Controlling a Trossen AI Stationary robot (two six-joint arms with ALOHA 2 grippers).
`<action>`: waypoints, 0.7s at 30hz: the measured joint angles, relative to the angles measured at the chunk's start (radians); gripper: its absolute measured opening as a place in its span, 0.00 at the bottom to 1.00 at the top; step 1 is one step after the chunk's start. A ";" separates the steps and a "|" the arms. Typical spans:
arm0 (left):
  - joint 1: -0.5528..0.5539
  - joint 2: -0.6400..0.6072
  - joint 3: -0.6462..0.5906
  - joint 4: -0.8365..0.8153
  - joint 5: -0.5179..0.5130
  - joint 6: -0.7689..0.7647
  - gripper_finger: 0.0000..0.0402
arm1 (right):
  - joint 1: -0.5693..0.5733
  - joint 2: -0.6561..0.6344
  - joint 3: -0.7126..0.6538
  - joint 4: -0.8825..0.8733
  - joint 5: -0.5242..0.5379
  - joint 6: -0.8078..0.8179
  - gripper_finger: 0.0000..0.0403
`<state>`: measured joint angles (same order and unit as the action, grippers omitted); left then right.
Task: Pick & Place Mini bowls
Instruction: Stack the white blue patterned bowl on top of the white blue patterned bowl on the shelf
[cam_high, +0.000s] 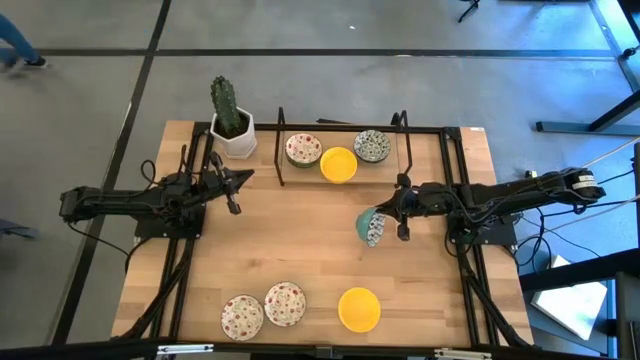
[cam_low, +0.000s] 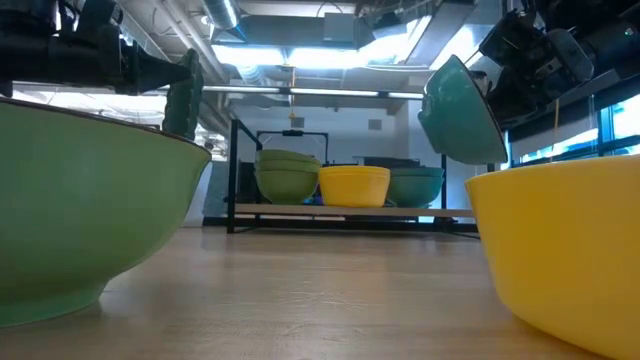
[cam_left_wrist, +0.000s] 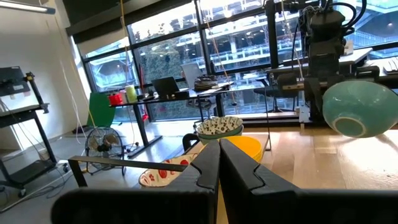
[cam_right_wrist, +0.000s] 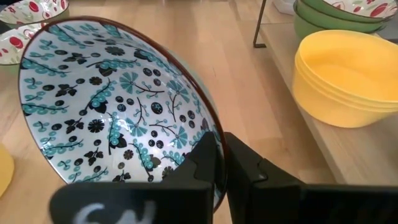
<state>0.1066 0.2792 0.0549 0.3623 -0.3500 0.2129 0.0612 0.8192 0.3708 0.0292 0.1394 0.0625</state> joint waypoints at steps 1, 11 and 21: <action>0.000 0.000 0.000 0.000 0.000 0.000 0.01 | 0.000 0.000 0.000 0.000 0.000 0.002 0.04; 0.000 0.000 0.000 0.000 0.000 0.000 0.01 | 0.000 0.000 -0.001 -0.005 0.000 0.004 0.04; 0.000 0.000 0.000 0.000 0.000 0.000 0.01 | 0.000 0.025 -0.001 -0.006 0.000 0.009 0.04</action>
<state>0.1066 0.2790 0.0551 0.3623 -0.3504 0.2127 0.0612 0.8444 0.3698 0.0235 0.1390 0.0715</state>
